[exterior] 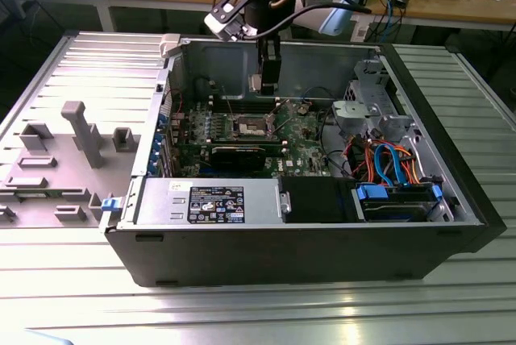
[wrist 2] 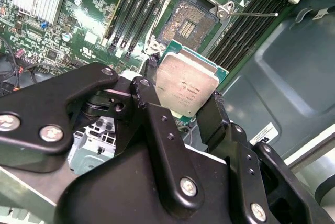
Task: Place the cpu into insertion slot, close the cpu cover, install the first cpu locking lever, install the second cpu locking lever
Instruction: 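Place the cpu into insertion slot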
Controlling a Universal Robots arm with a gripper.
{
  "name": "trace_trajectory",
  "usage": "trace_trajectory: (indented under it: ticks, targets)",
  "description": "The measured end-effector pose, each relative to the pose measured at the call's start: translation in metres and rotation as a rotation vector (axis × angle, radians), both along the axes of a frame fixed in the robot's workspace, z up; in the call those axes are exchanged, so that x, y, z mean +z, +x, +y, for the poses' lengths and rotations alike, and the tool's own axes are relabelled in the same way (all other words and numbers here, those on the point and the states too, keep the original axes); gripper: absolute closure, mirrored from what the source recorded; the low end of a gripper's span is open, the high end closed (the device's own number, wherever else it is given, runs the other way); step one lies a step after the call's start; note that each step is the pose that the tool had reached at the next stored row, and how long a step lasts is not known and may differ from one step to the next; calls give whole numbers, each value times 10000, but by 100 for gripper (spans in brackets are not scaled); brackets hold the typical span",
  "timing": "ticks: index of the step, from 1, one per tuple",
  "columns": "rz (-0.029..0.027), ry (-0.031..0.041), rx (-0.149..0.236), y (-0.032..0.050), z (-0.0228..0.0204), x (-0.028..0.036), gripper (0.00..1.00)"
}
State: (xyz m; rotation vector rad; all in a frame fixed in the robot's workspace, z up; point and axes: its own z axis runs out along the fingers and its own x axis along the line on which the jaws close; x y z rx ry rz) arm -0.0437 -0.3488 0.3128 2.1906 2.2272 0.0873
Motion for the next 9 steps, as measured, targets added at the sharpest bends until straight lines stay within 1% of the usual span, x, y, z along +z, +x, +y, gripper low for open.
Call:
trace_trajectory:
  ticks: [9]
  targets:
    - [2, -3, 1, -34, 0, -58, 45]
